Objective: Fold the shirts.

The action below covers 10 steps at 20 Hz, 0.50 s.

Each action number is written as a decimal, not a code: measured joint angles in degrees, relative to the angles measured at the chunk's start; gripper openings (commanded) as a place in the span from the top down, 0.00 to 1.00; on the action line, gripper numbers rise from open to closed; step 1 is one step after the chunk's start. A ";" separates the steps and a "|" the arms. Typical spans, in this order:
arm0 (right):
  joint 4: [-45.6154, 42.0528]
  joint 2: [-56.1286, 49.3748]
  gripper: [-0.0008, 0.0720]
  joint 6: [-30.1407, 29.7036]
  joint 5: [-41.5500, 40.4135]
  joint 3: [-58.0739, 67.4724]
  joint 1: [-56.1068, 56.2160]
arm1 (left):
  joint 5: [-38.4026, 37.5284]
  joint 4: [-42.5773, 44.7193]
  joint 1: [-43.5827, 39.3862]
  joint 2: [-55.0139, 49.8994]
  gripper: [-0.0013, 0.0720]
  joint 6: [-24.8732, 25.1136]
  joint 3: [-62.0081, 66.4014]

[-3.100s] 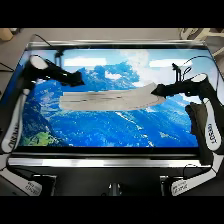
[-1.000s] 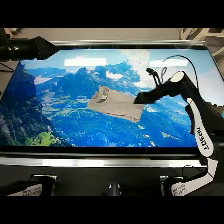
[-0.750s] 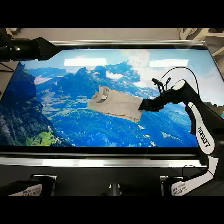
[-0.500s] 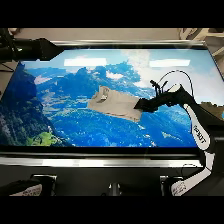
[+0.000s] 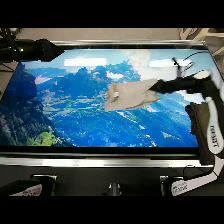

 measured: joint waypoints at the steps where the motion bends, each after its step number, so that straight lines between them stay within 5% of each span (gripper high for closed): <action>1: -0.79 1.27 0.96 0.76 1.05 1.38 -3.19 | 0.00 0.07 0.00 0.00 0.93 0.00 0.00; 10: -3.52 10.60 0.96 4.79 9.20 6.38 -30.88 | 0.00 0.37 0.00 -0.02 0.93 0.52 0.00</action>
